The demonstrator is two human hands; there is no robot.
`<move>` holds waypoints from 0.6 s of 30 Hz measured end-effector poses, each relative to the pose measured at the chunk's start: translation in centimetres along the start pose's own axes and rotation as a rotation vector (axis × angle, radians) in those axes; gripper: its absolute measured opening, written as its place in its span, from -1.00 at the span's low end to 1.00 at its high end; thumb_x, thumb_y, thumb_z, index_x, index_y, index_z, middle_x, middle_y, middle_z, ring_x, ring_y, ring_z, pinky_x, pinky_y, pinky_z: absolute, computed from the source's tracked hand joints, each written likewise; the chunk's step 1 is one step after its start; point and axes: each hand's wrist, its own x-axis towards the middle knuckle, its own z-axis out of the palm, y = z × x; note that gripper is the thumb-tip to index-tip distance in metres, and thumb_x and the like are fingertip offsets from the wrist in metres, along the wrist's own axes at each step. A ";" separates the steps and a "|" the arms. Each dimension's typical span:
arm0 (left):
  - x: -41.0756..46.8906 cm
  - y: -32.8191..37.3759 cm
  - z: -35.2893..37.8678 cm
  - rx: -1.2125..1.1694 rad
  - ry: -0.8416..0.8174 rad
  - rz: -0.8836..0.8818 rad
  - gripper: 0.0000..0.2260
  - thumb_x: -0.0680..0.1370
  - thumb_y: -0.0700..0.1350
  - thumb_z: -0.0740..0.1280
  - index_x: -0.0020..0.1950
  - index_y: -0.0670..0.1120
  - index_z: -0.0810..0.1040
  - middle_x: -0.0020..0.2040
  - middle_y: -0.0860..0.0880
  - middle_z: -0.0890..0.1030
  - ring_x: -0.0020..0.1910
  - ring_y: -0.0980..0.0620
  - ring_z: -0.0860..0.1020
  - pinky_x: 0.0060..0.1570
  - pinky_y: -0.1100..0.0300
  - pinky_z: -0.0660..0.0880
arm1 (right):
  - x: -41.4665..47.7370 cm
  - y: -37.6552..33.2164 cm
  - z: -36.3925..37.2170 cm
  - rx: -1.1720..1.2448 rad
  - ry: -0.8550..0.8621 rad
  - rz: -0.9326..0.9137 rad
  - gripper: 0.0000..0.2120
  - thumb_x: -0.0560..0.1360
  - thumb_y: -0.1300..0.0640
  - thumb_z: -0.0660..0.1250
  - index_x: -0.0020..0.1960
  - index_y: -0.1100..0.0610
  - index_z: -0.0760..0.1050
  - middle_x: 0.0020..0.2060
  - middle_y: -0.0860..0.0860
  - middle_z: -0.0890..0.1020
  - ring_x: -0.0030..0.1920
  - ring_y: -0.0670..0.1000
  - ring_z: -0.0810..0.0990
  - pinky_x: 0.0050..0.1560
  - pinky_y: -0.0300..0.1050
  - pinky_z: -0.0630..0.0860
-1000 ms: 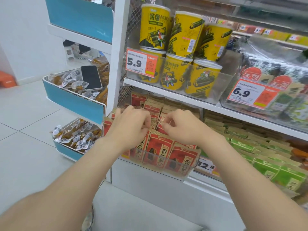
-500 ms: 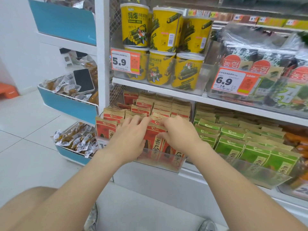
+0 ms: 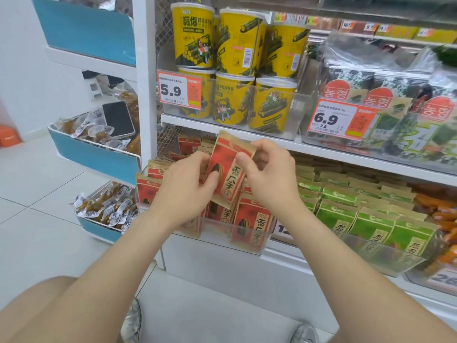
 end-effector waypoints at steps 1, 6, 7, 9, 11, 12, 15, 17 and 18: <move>0.0 0.6 -0.2 -0.060 0.018 0.019 -0.75 0.72 0.05 0.31 0.40 0.07 0.52 0.09 0.29 0.62 0.12 0.25 0.59 0.15 0.13 0.54 | -0.1 -0.6 -0.3 0.100 0.047 0.028 -0.93 0.61 0.05 0.50 0.01 0.02 0.63 -0.23 -0.08 0.76 -0.18 -0.05 0.75 -0.03 0.17 0.69; 0.1 2.4 -0.7 -0.284 0.105 0.069 -0.77 0.80 0.04 0.16 0.39 0.08 0.52 0.08 0.22 0.68 0.08 0.25 0.65 0.07 0.12 0.61 | -0.7 -3.6 -1.5 0.572 0.221 0.180 -0.80 0.57 0.04 0.56 -0.01 0.18 0.69 -0.22 0.08 0.79 -0.13 0.15 0.80 -0.02 0.24 0.74; 0.2 2.5 -0.5 -0.308 0.104 0.058 -0.77 0.80 0.02 0.15 0.38 0.08 0.53 0.09 0.21 0.68 0.09 0.23 0.65 0.10 0.04 0.61 | -0.8 -3.9 -1.5 0.598 0.237 0.194 -0.78 0.57 0.02 0.55 -0.03 0.19 0.71 -0.21 0.09 0.79 -0.13 0.18 0.80 -0.03 0.22 0.75; 0.2 3.0 0.0 -0.394 0.089 0.033 -0.77 0.80 -0.02 0.15 0.44 0.11 0.47 0.13 0.18 0.67 0.11 0.18 0.66 0.13 -0.07 0.63 | -0.8 -3.9 -1.5 0.601 0.247 0.206 -0.77 0.58 0.01 0.55 -0.07 0.19 0.72 -0.22 0.09 0.78 -0.16 0.17 0.78 -0.07 0.19 0.73; -0.1 3.9 0.5 -0.515 0.090 0.023 -0.70 0.79 -0.10 0.16 0.49 0.19 0.35 0.19 0.13 0.62 0.11 0.07 0.68 0.10 -0.15 0.66 | -0.7 -3.5 -1.5 0.528 0.274 0.181 -0.77 0.58 0.01 0.55 -0.13 0.16 0.71 -0.28 0.04 0.76 -0.28 0.02 0.72 -0.20 0.04 0.67; -0.2 4.3 0.7 -0.552 0.093 0.027 -0.65 0.78 -0.15 0.18 0.49 0.23 0.33 0.23 0.10 0.59 0.12 0.04 0.68 0.08 -0.17 0.67 | -0.6 -3.2 -1.5 0.456 0.296 0.157 -0.77 0.58 0.00 0.55 -0.15 0.13 0.70 -0.33 0.01 0.75 -0.33 -0.06 0.67 -0.26 -0.07 0.59; 0.0 5.3 1.2 -0.601 0.052 0.051 -0.70 0.77 -0.14 0.23 0.39 0.23 0.46 0.29 0.09 0.55 0.13 -0.04 0.67 -0.05 -0.15 0.65 | -0.5 -2.9 -1.6 0.378 0.317 0.152 -0.76 0.57 -0.04 0.56 -0.16 0.10 0.70 -0.37 0.00 0.72 -0.37 -0.11 0.63 -0.28 -0.19 0.51; 0.0 6.0 1.7 -0.664 0.039 0.037 -0.80 0.77 -0.08 0.26 0.36 0.15 0.52 0.27 0.08 0.58 0.07 0.04 0.68 -0.10 0.07 0.62 | -0.7 -3.1 -2.0 0.432 0.261 0.184 -0.76 0.56 -0.05 0.56 -0.13 0.12 0.71 -0.35 0.01 0.72 -0.37 -0.11 0.60 -0.29 -0.19 0.50; 0.0 6.4 1.9 -0.714 0.049 0.017 -0.84 0.76 -0.07 0.27 0.34 0.06 0.53 0.24 0.05 0.60 0.04 0.13 0.68 -0.08 0.18 0.61 | -0.8 -3.1 -2.1 0.442 0.214 0.183 -0.76 0.57 -0.05 0.55 -0.11 0.12 0.72 -0.33 0.03 0.73 -0.35 -0.11 0.60 -0.28 -0.17 0.51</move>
